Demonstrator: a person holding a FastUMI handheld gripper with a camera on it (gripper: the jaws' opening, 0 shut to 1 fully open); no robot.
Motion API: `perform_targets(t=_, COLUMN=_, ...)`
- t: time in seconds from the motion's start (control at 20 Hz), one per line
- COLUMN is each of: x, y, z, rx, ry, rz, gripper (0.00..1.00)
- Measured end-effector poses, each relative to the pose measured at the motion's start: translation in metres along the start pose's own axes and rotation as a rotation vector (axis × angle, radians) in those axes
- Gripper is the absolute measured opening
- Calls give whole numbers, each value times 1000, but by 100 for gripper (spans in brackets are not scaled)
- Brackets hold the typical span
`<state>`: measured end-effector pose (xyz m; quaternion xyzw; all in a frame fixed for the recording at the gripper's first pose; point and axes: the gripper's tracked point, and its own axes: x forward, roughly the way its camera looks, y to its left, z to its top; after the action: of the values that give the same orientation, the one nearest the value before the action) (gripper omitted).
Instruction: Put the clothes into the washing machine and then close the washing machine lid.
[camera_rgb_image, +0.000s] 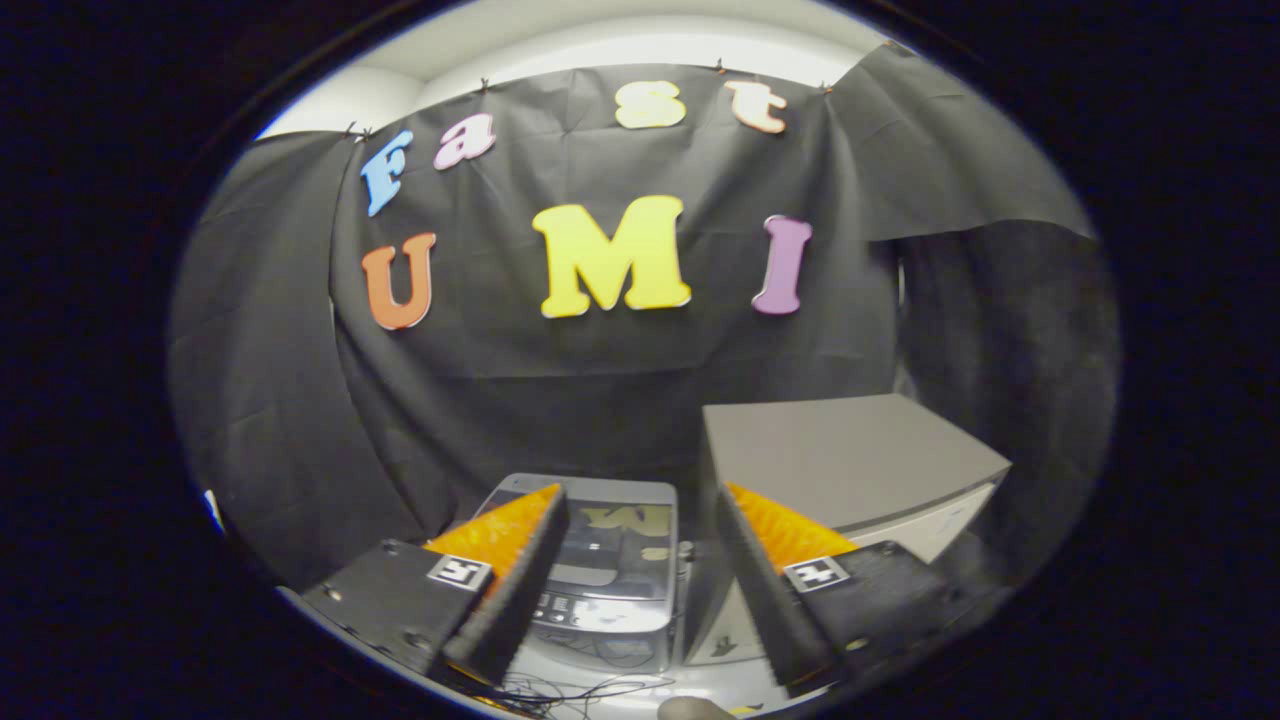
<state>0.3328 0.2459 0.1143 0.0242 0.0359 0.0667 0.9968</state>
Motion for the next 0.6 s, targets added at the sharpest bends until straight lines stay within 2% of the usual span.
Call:
perform_targets(t=0.2, x=-58, y=-84, z=-3, rx=27, ry=-39, rz=-89, gripper=94)
perform_targets(t=0.35, x=-94, y=-137, z=-25, rx=40, ry=-33, rz=-123, gripper=100)
perform_targets(t=0.6, x=-151, y=-200, z=-61, rx=71, ry=3, rz=-129, gripper=100)
